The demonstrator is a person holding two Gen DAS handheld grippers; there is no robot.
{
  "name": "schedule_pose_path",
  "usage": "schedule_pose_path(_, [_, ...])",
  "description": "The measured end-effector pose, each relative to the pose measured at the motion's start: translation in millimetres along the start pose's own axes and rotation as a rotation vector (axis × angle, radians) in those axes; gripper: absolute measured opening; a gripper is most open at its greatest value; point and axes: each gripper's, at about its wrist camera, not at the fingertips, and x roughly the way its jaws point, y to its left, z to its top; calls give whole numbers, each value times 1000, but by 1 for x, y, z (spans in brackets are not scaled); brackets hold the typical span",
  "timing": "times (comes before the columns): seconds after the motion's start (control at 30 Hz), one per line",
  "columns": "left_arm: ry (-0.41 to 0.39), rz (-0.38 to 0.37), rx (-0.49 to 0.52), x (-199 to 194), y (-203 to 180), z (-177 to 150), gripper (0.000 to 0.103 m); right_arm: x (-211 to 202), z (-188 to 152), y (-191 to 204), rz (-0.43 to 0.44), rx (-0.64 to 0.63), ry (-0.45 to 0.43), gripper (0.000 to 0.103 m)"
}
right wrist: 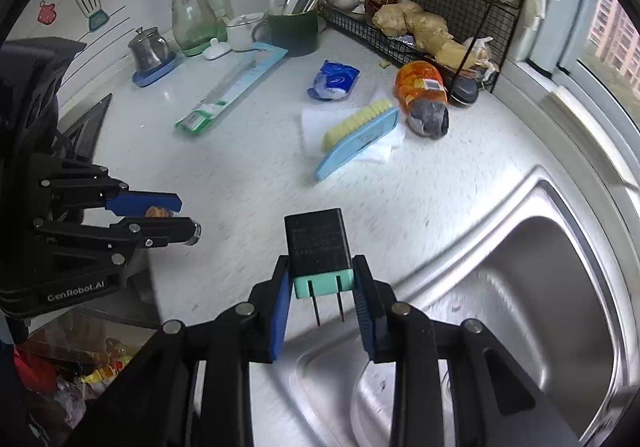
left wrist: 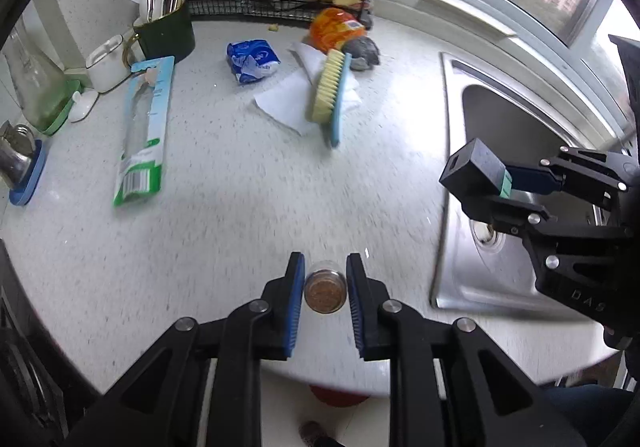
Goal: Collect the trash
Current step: 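Carry the vial and charger down over the red bucket with both tools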
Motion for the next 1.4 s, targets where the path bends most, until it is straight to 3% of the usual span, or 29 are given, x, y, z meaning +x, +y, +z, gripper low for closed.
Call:
schedule_pose_path(0.4, [-12,-101,221,-54,-11,-106,19,-64,-95,89,-128,220,-72,28])
schedule_pose_path(0.57, [-4,-156,281,-64,-22,-147,19,-78,-141,120,-189,305,-57,28])
schedule_pose_path(0.67, [23,-190,301,-61,-29,-171,19,-77,-165,126,-182,377,-34,28])
schedule_pose_path(0.87, [106,-210,297,-31,-38,-217,19,-54,-206,130,-190,441,22,28])
schedule_pose_path(1.13, [206,-222,267,41,-48,-263,19,12,-253,122,-148,489,95,28])
schedule_pose_path(1.4, [296,-215,196,167,-51,-312,19,129,-303,104,-90,496,176,28])
